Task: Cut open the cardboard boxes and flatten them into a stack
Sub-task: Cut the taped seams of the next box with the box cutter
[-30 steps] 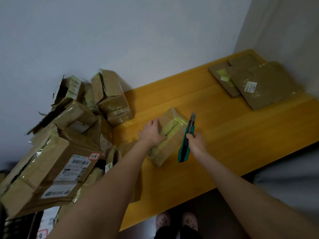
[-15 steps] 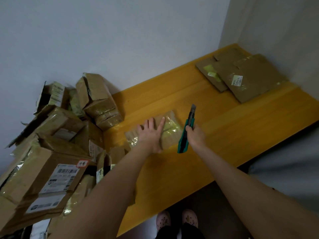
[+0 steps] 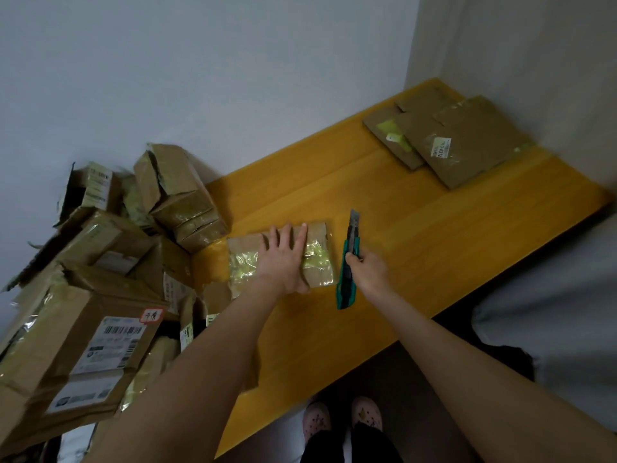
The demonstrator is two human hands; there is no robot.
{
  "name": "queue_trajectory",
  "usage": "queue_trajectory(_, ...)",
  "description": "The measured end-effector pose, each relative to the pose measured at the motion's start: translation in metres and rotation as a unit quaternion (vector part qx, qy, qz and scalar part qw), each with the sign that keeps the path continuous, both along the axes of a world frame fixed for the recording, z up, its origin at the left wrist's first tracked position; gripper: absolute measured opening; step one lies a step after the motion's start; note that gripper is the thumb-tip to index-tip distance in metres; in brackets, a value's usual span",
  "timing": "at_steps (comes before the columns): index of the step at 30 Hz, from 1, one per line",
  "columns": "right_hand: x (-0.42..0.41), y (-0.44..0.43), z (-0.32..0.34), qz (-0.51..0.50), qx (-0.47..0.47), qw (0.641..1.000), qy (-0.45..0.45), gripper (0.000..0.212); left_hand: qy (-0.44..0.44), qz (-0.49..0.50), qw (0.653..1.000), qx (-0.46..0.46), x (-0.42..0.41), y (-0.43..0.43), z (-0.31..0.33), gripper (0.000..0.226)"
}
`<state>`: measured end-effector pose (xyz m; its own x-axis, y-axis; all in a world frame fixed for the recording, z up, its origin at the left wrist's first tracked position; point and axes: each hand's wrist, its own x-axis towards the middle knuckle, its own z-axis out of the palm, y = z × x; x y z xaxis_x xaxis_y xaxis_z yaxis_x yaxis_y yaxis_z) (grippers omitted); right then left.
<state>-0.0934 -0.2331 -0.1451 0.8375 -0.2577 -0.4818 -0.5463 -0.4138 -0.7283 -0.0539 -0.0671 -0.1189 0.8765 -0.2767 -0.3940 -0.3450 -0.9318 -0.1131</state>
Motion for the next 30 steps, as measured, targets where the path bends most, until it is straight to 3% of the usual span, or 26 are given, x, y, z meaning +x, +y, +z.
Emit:
queue_trajectory(11, -0.049, -0.016, 0.022, 0.138, -0.174, 0.975, -0.03, 0.036, 0.008, 0.025, 0.999, -0.039, -0.008, 0.002, -0.005, 0.14)
queue_trajectory(17, -0.051, -0.016, 0.031, 0.184, -0.204, 0.961, -0.046, 0.045, 0.01, 0.028, 0.998, -0.047, -0.009, 0.003, -0.007, 0.14)
queue_trajectory(21, -0.044, -0.018, 0.039, 0.23, -0.254, 0.939, -0.011, 0.051, 0.006, 0.033, 0.998, -0.046, -0.008, 0.002, -0.006, 0.14)
queue_trajectory(30, -0.046, -0.019, 0.046, 0.263, -0.253, 0.931, 0.019, 0.05, 0.016, 0.038, 0.998, -0.037, -0.008, 0.0, -0.004, 0.14)
